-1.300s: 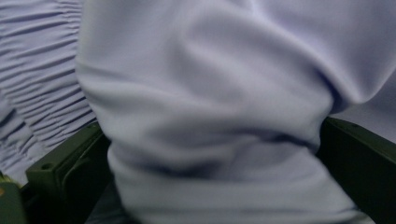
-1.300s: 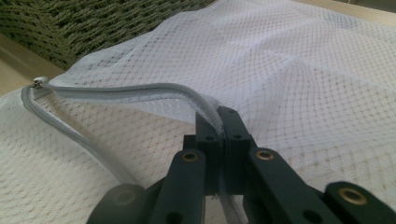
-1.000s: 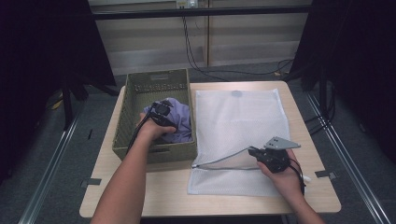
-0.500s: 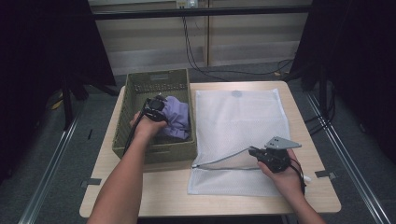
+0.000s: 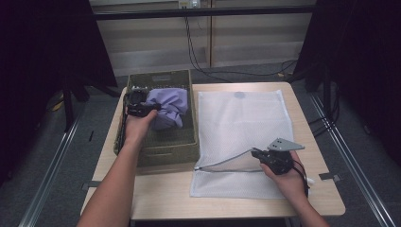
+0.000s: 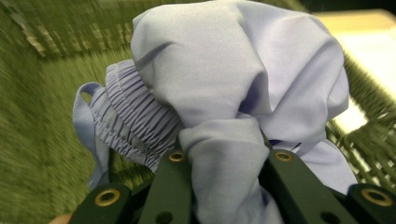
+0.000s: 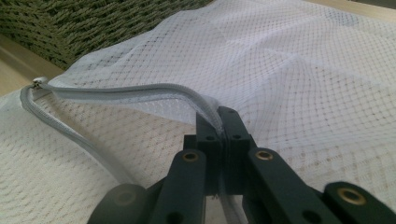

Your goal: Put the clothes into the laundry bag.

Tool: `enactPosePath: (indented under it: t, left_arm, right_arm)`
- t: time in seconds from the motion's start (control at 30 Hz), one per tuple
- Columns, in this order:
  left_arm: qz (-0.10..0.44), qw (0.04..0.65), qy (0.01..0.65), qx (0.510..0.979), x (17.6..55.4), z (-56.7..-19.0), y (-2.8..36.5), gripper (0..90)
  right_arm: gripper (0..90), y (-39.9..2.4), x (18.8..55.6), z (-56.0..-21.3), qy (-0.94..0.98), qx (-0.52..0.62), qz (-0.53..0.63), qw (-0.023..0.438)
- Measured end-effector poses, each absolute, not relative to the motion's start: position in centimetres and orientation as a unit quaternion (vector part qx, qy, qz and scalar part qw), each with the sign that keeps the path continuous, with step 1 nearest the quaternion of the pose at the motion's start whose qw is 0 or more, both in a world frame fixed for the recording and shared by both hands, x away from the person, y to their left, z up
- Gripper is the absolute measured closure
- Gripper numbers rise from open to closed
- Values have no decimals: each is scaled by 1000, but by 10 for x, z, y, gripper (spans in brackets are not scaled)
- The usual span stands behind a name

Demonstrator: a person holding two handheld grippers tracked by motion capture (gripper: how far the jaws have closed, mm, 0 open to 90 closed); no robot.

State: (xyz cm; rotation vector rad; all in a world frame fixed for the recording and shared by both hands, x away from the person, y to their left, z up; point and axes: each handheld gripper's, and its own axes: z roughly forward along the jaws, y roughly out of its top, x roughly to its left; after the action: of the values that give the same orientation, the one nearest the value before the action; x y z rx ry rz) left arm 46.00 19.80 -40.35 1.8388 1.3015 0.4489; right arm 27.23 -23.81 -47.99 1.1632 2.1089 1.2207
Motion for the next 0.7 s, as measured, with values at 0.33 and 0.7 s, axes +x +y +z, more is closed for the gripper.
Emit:
enactPosePath:
  t: [0.33,0.7]
  left_arm:
    - [220,500,497,674,435,-373,217,787]
    - [249,547,465,650,409,-347,220,787]
  right_arm:
    - [888,-237,273,-479,756,437,435,221]
    - [888,-235,274,-481,759,432,439,212]
